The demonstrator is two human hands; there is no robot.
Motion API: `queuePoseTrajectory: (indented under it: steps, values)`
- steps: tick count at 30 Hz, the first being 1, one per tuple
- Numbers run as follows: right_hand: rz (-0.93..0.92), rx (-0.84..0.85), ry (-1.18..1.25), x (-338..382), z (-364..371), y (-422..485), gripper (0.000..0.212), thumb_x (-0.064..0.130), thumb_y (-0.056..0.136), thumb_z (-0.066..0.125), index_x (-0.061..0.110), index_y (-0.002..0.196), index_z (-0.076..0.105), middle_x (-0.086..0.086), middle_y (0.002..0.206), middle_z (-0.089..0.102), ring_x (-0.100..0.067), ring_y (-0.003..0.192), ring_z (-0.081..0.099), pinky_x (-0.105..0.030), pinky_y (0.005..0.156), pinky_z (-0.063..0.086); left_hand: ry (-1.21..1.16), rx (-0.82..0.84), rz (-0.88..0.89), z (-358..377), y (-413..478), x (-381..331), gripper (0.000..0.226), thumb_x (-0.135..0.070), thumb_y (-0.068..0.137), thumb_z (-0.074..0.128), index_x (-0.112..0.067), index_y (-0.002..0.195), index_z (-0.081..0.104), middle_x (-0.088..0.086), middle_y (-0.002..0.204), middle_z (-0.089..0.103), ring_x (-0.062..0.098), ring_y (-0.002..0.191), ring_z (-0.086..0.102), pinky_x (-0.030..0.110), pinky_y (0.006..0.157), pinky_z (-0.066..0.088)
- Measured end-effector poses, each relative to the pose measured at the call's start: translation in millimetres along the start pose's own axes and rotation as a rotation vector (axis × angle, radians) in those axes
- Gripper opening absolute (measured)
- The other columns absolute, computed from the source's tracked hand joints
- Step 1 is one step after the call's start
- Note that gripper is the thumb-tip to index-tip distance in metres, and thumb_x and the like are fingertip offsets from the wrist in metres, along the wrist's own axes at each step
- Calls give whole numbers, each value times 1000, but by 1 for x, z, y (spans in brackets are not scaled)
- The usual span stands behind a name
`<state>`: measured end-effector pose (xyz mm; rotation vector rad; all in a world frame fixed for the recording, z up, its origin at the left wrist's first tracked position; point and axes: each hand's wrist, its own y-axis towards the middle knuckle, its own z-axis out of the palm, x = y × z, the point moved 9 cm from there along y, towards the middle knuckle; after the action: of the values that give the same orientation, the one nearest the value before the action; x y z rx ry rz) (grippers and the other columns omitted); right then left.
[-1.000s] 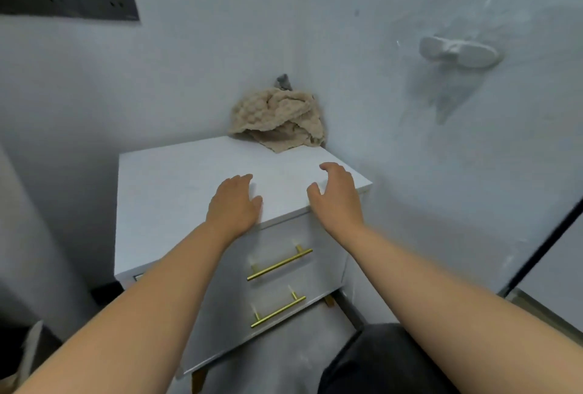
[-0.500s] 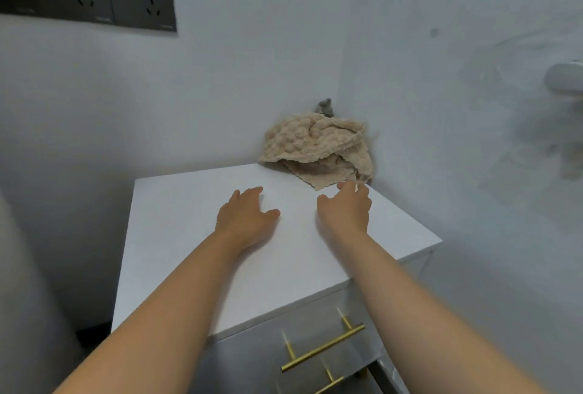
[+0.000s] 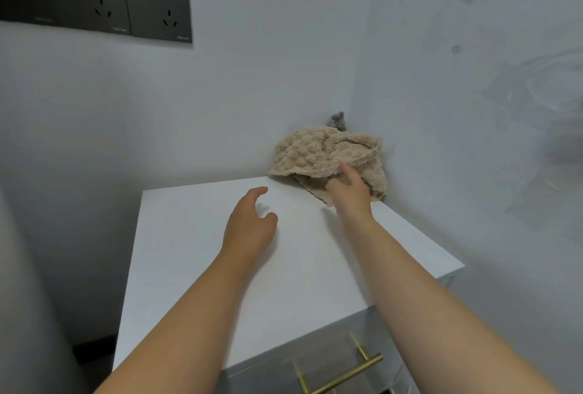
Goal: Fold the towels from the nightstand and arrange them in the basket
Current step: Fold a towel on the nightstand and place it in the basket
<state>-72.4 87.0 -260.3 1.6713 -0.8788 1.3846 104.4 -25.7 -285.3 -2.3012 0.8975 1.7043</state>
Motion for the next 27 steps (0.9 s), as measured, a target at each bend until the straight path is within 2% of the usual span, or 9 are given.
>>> queuePoseTrajectory:
  steps: [4,7,9,12,19,22,23,25,27]
  values:
    - [160,110,123,8,15,12,56,5,91,46,25,143,42,5,139,47,-16,115,52,-28,76,47,29,23,4,3,-1,-4,53,-7,88,49,-27,137,43,-7,144,41,10,133,35,20,95,27]
    - [250,91,135,17,14,15,33,5,88,49,14,119,53,-7,112,54,-22,95,54,-29,64,44,49,36,14,4,-2,-6,53,-6,88,49,-25,137,43,-7,145,40,9,134,35,20,96,26]
    - [234,52,131,39,8,17,9,9,85,52,14,92,55,-8,101,52,-22,90,52,-33,76,47,41,39,24,4,-3,-6,53,-5,89,49,-24,137,43,-7,145,40,10,134,35,20,98,26]
    - [83,17,84,99,0,16,9,12,80,56,16,76,49,-8,94,54,-23,90,56,-40,94,49,4,-2,25,0,-5,-6,54,-3,89,48,-22,139,41,-5,146,39,12,134,35,20,98,26]
    - [-157,81,228,190,-7,-13,19,-4,87,44,11,79,51,-6,100,48,-19,94,50,-36,93,46,-34,-106,179,-11,-15,-42,74,-27,87,64,-25,148,22,-8,154,23,8,141,21,20,104,21]
    - [-244,103,126,204,-9,-27,46,-6,87,45,8,131,51,-4,112,55,-21,109,56,-37,104,43,-125,-97,179,-11,-21,-70,88,-41,79,72,-29,148,20,-12,153,23,7,140,22,22,105,23]
    - [-289,72,37,208,-13,-32,50,-2,85,49,10,133,49,-5,118,57,-22,114,55,-35,103,43,-160,-93,168,-10,-23,-78,89,-41,77,74,-30,148,21,-12,151,25,7,138,24,23,105,25]
    - [-409,1,-108,217,-22,-47,37,2,80,53,16,113,62,-4,105,61,-18,103,54,-28,93,45,-197,-131,153,-12,-28,-91,75,-39,78,73,-30,141,34,-14,141,36,4,127,36,20,99,34]
    - [-491,-60,-249,223,-32,-63,32,-2,83,50,9,107,67,-5,95,63,-16,96,58,-30,94,48,-231,-201,156,-16,-34,-100,30,-30,83,67,-25,112,59,-13,118,57,3,107,52,12,81,39]
